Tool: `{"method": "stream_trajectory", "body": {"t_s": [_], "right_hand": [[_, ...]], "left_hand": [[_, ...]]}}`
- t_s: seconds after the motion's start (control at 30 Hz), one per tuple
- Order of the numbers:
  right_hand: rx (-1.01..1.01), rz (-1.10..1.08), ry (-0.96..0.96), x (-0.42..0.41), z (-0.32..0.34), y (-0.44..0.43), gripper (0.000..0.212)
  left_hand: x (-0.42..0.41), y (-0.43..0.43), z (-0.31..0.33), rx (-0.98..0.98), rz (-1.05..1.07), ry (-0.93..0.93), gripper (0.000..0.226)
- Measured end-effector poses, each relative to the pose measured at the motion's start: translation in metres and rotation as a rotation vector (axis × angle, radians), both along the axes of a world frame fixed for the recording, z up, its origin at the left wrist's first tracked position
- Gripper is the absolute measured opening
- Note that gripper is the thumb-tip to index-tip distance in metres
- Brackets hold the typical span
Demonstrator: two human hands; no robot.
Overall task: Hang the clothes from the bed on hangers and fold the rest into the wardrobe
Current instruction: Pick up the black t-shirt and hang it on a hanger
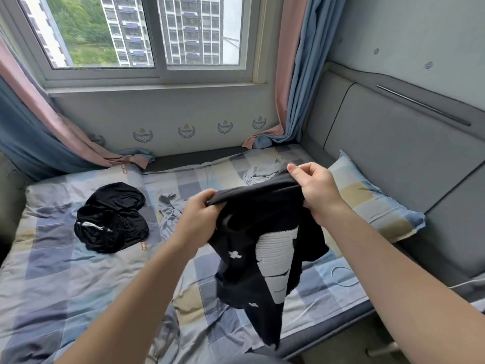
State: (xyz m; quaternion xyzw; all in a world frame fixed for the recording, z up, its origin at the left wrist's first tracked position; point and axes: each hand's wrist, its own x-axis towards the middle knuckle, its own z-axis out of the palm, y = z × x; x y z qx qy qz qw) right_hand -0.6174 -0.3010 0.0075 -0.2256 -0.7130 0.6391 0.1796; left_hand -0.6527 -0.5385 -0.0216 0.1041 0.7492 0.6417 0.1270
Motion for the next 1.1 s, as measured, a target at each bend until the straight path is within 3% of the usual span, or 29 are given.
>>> {"method": "stream_trajectory", "body": {"t_s": [0.2, 0.33, 0.37, 0.5, 0.63, 0.73, 0.8, 0.87, 0.93, 1.0, 1.1], "right_hand": [[-0.028, -0.08, -0.056, 0.001, -0.026, 0.012, 0.018], [0.03, 0.217, -0.094, 0.013, -0.024, -0.017, 0.007], [0.062, 0.335, -0.099, 0.017, -0.023, -0.028, 0.012], [0.117, 0.757, -0.154, 0.026, -0.03, -0.065, 0.065], [0.264, 0.728, -0.13, 0.017, -0.037, -0.083, 0.06], [0.294, 0.746, -0.067, 0.006, -0.033, -0.09, 0.076], [0.266, 0.798, -0.045, -0.002, -0.03, -0.096, 0.056], [0.236, 0.822, -0.061, -0.007, -0.025, -0.1, 0.028], [0.287, 0.763, -0.049, -0.011, -0.025, -0.101, 0.012], [0.311, 0.684, -0.027, -0.015, -0.025, -0.1, 0.009], [0.184, 0.551, -0.044, -0.015, -0.024, -0.097, 0.011]], "left_hand": [[-0.008, -0.006, 0.028, 0.202, 0.013, -0.121, 0.025], [-0.006, -0.003, 0.023, 0.153, 0.03, -0.153, 0.019], [-0.005, -0.003, 0.021, 0.15, 0.033, -0.159, 0.02], [-0.009, -0.006, 0.021, 0.174, 0.017, -0.189, 0.025], [-0.017, -0.021, 0.026, 0.201, 0.003, -0.228, 0.029], [-0.022, -0.034, 0.032, 0.19, -0.143, -0.304, 0.027], [-0.025, -0.04, 0.035, 0.15, -0.208, -0.336, 0.023], [-0.03, -0.045, 0.034, 0.138, -0.18, -0.338, 0.023], [-0.034, -0.049, 0.029, 0.182, -0.118, -0.32, 0.025], [-0.035, -0.052, 0.022, 0.283, -0.048, -0.292, 0.025], [-0.03, -0.052, 0.005, 0.314, 0.0, -0.221, 0.032]]}}
